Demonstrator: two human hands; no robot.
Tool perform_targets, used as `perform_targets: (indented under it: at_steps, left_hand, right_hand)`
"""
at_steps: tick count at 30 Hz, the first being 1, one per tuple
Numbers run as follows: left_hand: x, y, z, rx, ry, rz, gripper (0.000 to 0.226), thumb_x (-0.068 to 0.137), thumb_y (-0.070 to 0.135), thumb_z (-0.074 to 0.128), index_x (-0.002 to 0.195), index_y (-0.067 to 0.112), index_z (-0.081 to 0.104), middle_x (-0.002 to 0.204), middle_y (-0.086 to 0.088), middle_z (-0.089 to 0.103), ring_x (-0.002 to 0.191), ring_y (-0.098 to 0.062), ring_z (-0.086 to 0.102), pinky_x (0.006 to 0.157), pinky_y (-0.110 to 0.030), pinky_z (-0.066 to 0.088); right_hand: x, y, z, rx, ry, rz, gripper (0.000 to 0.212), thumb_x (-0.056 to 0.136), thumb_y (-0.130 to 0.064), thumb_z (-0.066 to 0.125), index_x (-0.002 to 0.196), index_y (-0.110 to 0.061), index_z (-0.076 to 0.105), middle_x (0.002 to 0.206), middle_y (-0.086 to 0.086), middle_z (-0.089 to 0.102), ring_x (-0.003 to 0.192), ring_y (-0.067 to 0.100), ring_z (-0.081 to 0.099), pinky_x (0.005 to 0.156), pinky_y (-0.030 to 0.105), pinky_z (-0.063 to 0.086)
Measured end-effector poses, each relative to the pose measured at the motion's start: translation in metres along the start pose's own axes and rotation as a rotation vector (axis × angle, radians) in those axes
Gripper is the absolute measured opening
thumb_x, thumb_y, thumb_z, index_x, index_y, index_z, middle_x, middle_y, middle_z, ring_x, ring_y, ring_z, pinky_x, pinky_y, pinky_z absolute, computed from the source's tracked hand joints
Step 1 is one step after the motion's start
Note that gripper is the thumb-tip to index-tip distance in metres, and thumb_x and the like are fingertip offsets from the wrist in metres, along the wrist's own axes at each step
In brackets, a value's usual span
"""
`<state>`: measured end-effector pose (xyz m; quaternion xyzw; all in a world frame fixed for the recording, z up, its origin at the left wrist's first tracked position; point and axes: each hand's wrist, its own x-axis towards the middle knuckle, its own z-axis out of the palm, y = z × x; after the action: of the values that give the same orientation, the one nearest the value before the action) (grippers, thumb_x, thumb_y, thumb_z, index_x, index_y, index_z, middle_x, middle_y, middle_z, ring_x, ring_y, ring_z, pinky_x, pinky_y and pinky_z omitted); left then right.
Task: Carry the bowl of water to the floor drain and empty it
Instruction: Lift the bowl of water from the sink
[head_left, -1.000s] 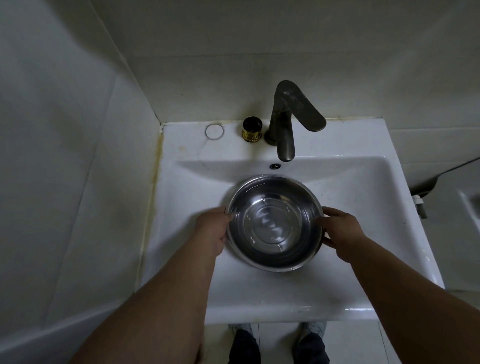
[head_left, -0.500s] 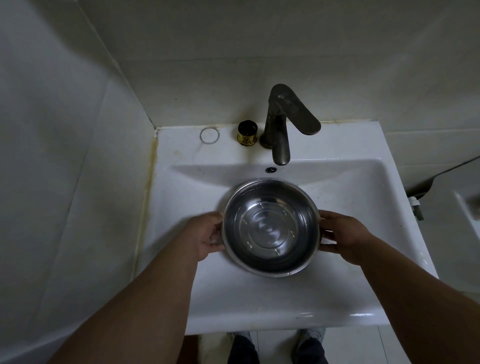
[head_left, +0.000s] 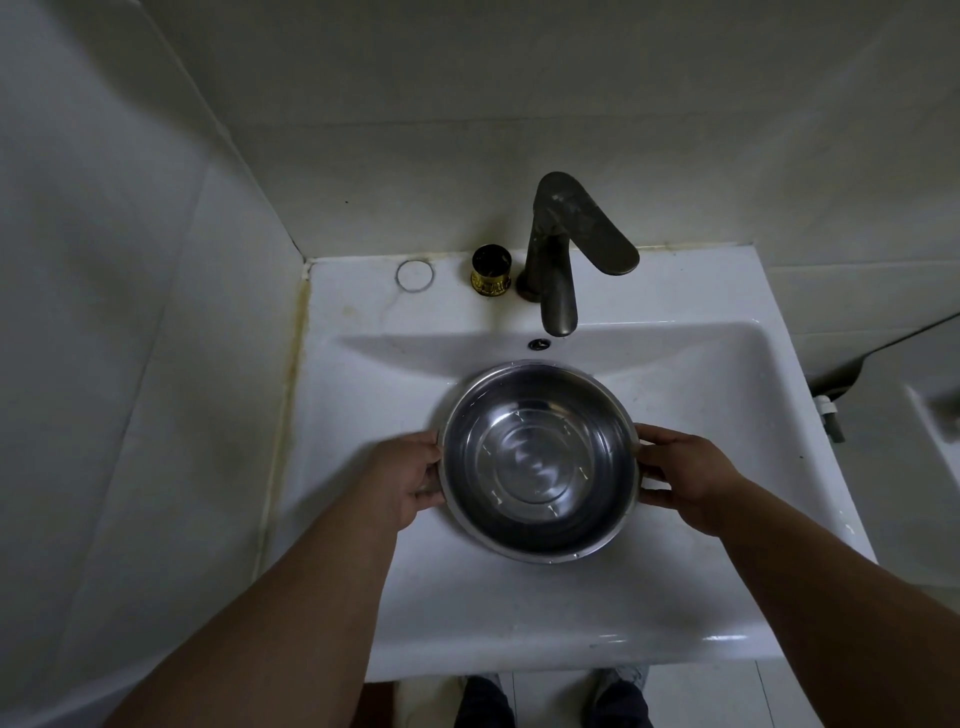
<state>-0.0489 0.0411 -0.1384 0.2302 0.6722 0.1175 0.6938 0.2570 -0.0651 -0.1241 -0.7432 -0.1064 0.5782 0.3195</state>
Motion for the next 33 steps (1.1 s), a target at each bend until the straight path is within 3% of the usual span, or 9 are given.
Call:
perform_targets:
  at_steps: [9, 15, 25, 33]
  left_hand:
    - [-0.003, -0.003, 0.001, 0.006, 0.014, 0.029, 0.029, 0.101, 0.003, 0.048, 0.102, 0.022, 0.070, 0.065, 0.006, 0.078, 0.058, -0.010, 0.071, 0.046, -0.026, 0.056]
    - [-0.006, -0.006, 0.002, 0.017, -0.001, 0.030, 0.027, 0.100, 0.005, 0.050, 0.104, 0.021, 0.072, 0.072, 0.003, 0.080, 0.068, -0.015, 0.072, 0.059, -0.031, 0.056]
    - [-0.025, -0.004, 0.003, 0.014, -0.004, 0.079, 0.025, 0.098, 0.005, 0.052, 0.095, 0.018, 0.074, 0.068, 0.003, 0.078, 0.056, -0.013, 0.072, 0.058, -0.029, 0.056]
    - [-0.052, 0.002, 0.008, 0.047, -0.010, 0.100, 0.023, 0.097, 0.011, 0.056, 0.098, 0.017, 0.078, 0.083, -0.004, 0.080, 0.073, -0.021, 0.074, 0.066, -0.035, 0.058]
  right_hand:
    - [-0.001, 0.001, -0.001, -0.010, -0.020, -0.024, 0.036, 0.096, 0.003, 0.056, 0.104, -0.025, 0.078, 0.114, 0.022, 0.075, 0.091, 0.027, 0.070, 0.059, 0.033, 0.062]
    - [-0.003, 0.002, -0.003, -0.031, -0.012, -0.030, 0.037, 0.095, 0.004, 0.057, 0.107, -0.022, 0.079, 0.110, 0.022, 0.075, 0.089, 0.028, 0.071, 0.060, 0.034, 0.062]
    - [-0.023, -0.005, -0.011, -0.034, 0.000, -0.043, 0.038, 0.094, 0.005, 0.058, 0.100, -0.025, 0.079, 0.097, 0.015, 0.080, 0.091, 0.032, 0.075, 0.056, 0.033, 0.063]
    - [-0.049, -0.016, -0.026, -0.025, -0.013, -0.072, 0.039, 0.093, 0.005, 0.058, 0.097, -0.028, 0.080, 0.093, 0.013, 0.081, 0.089, 0.029, 0.076, 0.060, 0.034, 0.063]
